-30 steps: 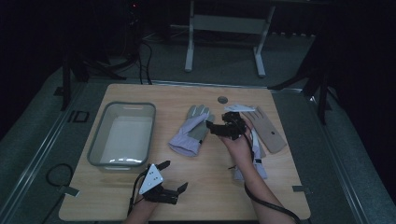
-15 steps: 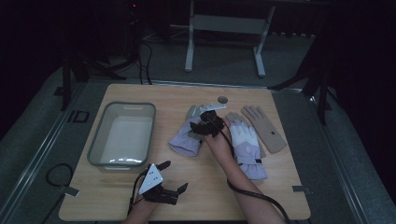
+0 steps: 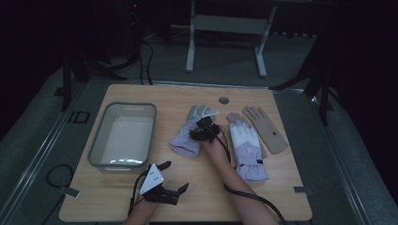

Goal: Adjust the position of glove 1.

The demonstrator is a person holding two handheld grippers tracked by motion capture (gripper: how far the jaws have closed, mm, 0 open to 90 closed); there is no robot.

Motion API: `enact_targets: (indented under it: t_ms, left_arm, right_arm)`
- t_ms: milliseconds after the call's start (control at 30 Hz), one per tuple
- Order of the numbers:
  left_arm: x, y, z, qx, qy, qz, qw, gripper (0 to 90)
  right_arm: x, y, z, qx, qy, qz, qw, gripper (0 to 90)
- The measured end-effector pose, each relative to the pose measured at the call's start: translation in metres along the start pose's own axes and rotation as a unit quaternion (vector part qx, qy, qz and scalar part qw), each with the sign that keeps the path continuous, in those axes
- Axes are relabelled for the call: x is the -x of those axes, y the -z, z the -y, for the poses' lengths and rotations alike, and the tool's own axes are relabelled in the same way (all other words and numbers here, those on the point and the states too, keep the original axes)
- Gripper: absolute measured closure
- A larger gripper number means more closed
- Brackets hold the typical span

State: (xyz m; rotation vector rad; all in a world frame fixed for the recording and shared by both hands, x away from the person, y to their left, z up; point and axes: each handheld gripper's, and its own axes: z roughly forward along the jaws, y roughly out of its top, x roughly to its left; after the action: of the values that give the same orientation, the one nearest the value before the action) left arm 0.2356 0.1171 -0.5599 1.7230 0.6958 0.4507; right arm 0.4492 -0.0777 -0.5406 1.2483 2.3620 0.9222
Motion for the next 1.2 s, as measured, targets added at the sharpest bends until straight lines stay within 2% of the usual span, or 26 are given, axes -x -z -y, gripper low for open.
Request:
enact_targets:
  t_ms: [67,133,200,233,267,367,400,433,500,633,767,800,833,967,1000,1033,1100,1200]
  left_arm:
    - [0.0,0.0,0.0,-0.001,-0.001,0.001,1.0,0.0]
    - [0.0,0.0,0.0,0.0,0.0,0.001,1.0,0.0]
    - [0.0,0.0,0.0,0.0,0.001,0.001,1.0,0.0]
    - [0.0,0.0,0.0,0.0,0.001,0.001,1.0,0.0]
    - [0.0,0.0,0.0,0.0,0.001,0.002,1.0,0.0]
    - [0.0,0.0,0.0,0.0,0.001,0.002,1.0,0.0]
    - [0.0,0.0,0.0,-0.001,0.0,0.002,1.0,0.0]
    - [0.0,0.0,0.0,-0.002,0.0,0.003,1.0,0.0]
    - [0.0,0.0,0.0,-0.002,0.001,0.004,1.0,0.0]
    - [0.0,0.0,0.0,-0.001,0.002,0.004,1.0,0.0]
    - [0.0,0.0,0.0,0.0,0.001,0.004,1.0,0.0]
    - [0.0,0.0,0.0,0.0,0.001,0.004,1.0,0.0]
    - [0.0,0.0,0.0,-0.001,0.001,0.003,1.0,0.0]
    - [0.0,0.0,0.0,-0.001,0.001,0.002,1.0,0.0]
    - [0.0,0.0,0.0,-0.001,0.001,0.002,1.0,0.0]
    - [0.0,0.0,0.0,-0.001,0.0,0.001,1.0,0.0]
    - [0.0,0.0,0.0,-0.002,0.001,0.001,1.0,0.0]
    - [0.0,0.0,0.0,-0.001,0.004,-0.001,1.0,0.0]
  right_arm:
    - [0.0,-0.001,0.0,-0.001,-0.002,0.0,1.0,41.8]
    - [0.001,-0.003,0.0,-0.01,0.007,-0.005,0.9999,45.9]
    - [0.002,-0.003,-0.002,-0.016,0.008,-0.017,0.9997,54.0]
    - [0.002,-0.003,-0.002,-0.016,0.008,-0.017,0.9997,54.0]
    - [0.001,-0.003,-0.003,-0.023,0.017,-0.02,0.9994,60.4]
    - [0.004,-0.001,-0.004,-0.026,0.013,-0.03,0.9991,73.5]
    - [0.004,-0.001,-0.004,-0.026,0.013,-0.03,0.9991,73.5]
    - [0.005,0.0,-0.004,-0.026,0.006,-0.035,0.999,82.4]
    - [0.005,0.002,-0.006,-0.028,0.008,-0.037,0.9989,86.7]
    - [0.005,0.009,-0.008,-0.022,0.018,-0.043,0.9987,87.5]
    - [0.01,0.028,-0.007,0.003,0.038,-0.059,0.9975,87.6]
    - [0.01,0.028,-0.007,0.003,0.038,-0.059,0.9975,87.6]
    - [0.014,0.038,-0.007,0.007,0.036,-0.07,0.9969,87.6]
    - [0.017,0.059,-0.006,0.015,0.066,-0.1,0.9927,87.6]
    - [0.017,0.059,-0.006,0.015,0.066,-0.1,0.9927,87.6]
    - [0.019,0.072,-0.005,0.022,0.083,-0.109,0.9903,87.6]
    - [0.021,0.084,-0.002,0.027,0.096,-0.117,0.9881,87.6]
    - [0.021,0.102,0.005,0.036,0.123,-0.133,0.9829,87.6]
